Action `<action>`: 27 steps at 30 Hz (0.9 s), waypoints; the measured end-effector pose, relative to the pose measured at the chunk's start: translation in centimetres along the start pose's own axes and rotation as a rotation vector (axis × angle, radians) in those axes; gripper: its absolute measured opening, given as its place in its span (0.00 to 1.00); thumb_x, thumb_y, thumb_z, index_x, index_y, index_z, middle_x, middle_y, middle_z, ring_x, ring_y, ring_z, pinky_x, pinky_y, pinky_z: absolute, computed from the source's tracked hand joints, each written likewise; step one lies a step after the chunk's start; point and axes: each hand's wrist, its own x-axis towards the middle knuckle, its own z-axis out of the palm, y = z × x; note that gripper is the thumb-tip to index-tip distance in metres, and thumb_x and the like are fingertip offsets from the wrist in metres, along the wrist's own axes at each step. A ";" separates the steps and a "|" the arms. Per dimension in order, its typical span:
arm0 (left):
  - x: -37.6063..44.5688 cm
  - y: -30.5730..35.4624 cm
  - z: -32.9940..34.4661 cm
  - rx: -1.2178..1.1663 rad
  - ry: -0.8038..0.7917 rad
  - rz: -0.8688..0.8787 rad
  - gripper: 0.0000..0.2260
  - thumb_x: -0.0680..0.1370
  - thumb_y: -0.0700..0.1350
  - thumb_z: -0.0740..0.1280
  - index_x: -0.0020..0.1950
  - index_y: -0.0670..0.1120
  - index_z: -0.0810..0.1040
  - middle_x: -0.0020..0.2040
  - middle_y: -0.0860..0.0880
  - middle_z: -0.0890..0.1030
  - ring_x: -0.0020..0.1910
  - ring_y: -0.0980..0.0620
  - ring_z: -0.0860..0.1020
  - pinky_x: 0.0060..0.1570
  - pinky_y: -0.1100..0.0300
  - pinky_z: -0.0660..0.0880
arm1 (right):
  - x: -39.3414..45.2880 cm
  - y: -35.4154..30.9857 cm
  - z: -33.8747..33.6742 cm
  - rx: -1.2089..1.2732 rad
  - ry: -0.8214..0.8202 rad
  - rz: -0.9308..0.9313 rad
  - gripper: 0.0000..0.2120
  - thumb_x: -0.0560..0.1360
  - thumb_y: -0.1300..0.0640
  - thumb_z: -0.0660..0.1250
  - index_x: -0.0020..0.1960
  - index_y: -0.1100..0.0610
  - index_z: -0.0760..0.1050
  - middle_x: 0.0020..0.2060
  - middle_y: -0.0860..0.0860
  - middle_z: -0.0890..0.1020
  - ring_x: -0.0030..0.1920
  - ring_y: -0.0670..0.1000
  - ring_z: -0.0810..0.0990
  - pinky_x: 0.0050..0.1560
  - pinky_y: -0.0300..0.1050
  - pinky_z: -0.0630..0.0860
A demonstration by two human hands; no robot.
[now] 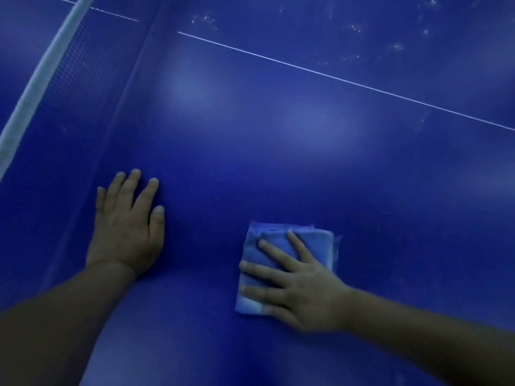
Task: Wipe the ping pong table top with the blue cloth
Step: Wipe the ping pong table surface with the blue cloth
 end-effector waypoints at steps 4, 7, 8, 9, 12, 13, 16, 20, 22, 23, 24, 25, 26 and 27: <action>-0.1 -0.1 0.1 -0.023 0.013 -0.002 0.29 0.79 0.58 0.49 0.76 0.44 0.66 0.79 0.43 0.60 0.79 0.45 0.52 0.77 0.47 0.41 | 2.5 10.0 -2.7 -0.032 0.096 0.371 0.25 0.81 0.42 0.52 0.76 0.46 0.67 0.77 0.52 0.66 0.78 0.65 0.59 0.70 0.77 0.52; -0.1 -0.1 -0.3 -0.095 0.001 0.012 0.32 0.78 0.60 0.48 0.77 0.44 0.66 0.80 0.44 0.59 0.79 0.46 0.51 0.77 0.48 0.39 | 5.8 16.0 -4.9 0.097 0.151 0.943 0.24 0.83 0.41 0.48 0.79 0.41 0.56 0.81 0.45 0.54 0.80 0.59 0.47 0.73 0.74 0.44; -0.3 -0.2 -0.5 -0.136 -0.005 0.022 0.33 0.78 0.60 0.48 0.77 0.44 0.65 0.80 0.44 0.58 0.80 0.47 0.50 0.77 0.49 0.38 | 7.4 16.1 -5.3 0.123 0.163 1.003 0.24 0.83 0.41 0.47 0.79 0.40 0.54 0.81 0.44 0.52 0.80 0.59 0.45 0.73 0.74 0.42; -0.7 -0.3 -0.7 -0.181 -0.006 0.031 0.33 0.78 0.60 0.48 0.78 0.43 0.63 0.80 0.44 0.57 0.80 0.47 0.49 0.77 0.50 0.38 | 9.4 15.3 -5.4 0.126 0.162 1.001 0.25 0.83 0.41 0.46 0.79 0.40 0.54 0.81 0.44 0.51 0.80 0.59 0.45 0.73 0.74 0.42; -3.9 -0.7 -1.4 -0.225 0.046 0.021 0.30 0.79 0.55 0.50 0.77 0.40 0.63 0.79 0.41 0.59 0.80 0.44 0.52 0.78 0.47 0.42 | 14.8 7.4 -3.8 0.043 0.134 0.675 0.25 0.83 0.40 0.47 0.79 0.40 0.57 0.81 0.45 0.55 0.80 0.60 0.48 0.72 0.76 0.44; -5.7 -0.8 -1.6 -0.208 0.068 -0.001 0.29 0.80 0.54 0.51 0.76 0.39 0.64 0.78 0.40 0.61 0.79 0.42 0.54 0.78 0.44 0.44 | 15.2 3.3 -2.9 0.017 0.109 0.480 0.25 0.82 0.41 0.48 0.78 0.41 0.59 0.80 0.47 0.58 0.80 0.62 0.50 0.72 0.77 0.45; -11.2 -0.6 -1.8 -0.188 0.113 -0.053 0.27 0.80 0.51 0.53 0.73 0.36 0.68 0.76 0.37 0.65 0.76 0.37 0.60 0.76 0.39 0.49 | 10.3 -7.1 -0.6 -0.002 -0.001 -0.180 0.24 0.81 0.42 0.51 0.75 0.43 0.68 0.77 0.48 0.65 0.78 0.63 0.56 0.72 0.76 0.47; -15.1 0.8 -1.2 -0.160 0.046 -0.063 0.27 0.79 0.51 0.53 0.72 0.36 0.70 0.75 0.38 0.66 0.76 0.38 0.61 0.76 0.39 0.50 | 5.5 -0.2 -1.6 -0.045 -0.028 -0.171 0.25 0.81 0.40 0.51 0.74 0.45 0.70 0.76 0.50 0.68 0.77 0.63 0.61 0.71 0.74 0.52; -15.7 2.3 -0.5 -0.141 0.008 -0.018 0.26 0.79 0.51 0.54 0.72 0.37 0.71 0.76 0.39 0.66 0.76 0.39 0.61 0.76 0.40 0.51 | 5.7 8.4 -3.3 -0.043 0.006 0.306 0.29 0.81 0.39 0.45 0.78 0.46 0.63 0.79 0.50 0.62 0.79 0.62 0.54 0.72 0.73 0.50; -15.9 3.3 -0.2 -0.133 -0.014 0.021 0.26 0.80 0.51 0.54 0.72 0.38 0.71 0.76 0.40 0.66 0.76 0.40 0.60 0.76 0.41 0.49 | 5.3 12.3 -4.3 -0.014 0.011 0.546 0.27 0.82 0.39 0.44 0.79 0.44 0.59 0.80 0.49 0.58 0.80 0.60 0.51 0.73 0.72 0.47; -16.0 4.1 0.2 -0.117 -0.038 0.072 0.25 0.80 0.51 0.54 0.73 0.39 0.70 0.76 0.40 0.65 0.77 0.40 0.59 0.77 0.43 0.48 | 4.6 15.4 -5.1 0.031 0.038 0.720 0.26 0.83 0.39 0.45 0.80 0.42 0.56 0.81 0.47 0.55 0.81 0.58 0.48 0.74 0.72 0.45; -16.1 4.8 0.6 -0.088 -0.061 0.134 0.25 0.80 0.51 0.54 0.74 0.41 0.69 0.77 0.41 0.65 0.78 0.41 0.58 0.77 0.44 0.47 | 3.8 16.9 -5.6 0.086 0.062 0.831 0.25 0.83 0.40 0.46 0.79 0.40 0.54 0.81 0.45 0.53 0.81 0.57 0.46 0.74 0.72 0.43; -16.2 5.3 0.9 -0.050 -0.082 0.200 0.25 0.80 0.52 0.54 0.75 0.42 0.68 0.78 0.42 0.64 0.78 0.42 0.57 0.77 0.43 0.46 | 3.0 17.0 -5.4 0.122 0.071 0.879 0.25 0.83 0.39 0.46 0.79 0.40 0.54 0.81 0.44 0.53 0.81 0.57 0.45 0.74 0.72 0.42; -16.3 5.4 1.2 -0.010 -0.097 0.257 0.25 0.81 0.52 0.54 0.76 0.44 0.67 0.78 0.43 0.63 0.79 0.42 0.56 0.77 0.42 0.47 | 2.2 15.8 -4.7 0.103 0.072 0.878 0.26 0.82 0.40 0.45 0.79 0.41 0.56 0.81 0.45 0.54 0.80 0.58 0.47 0.74 0.72 0.43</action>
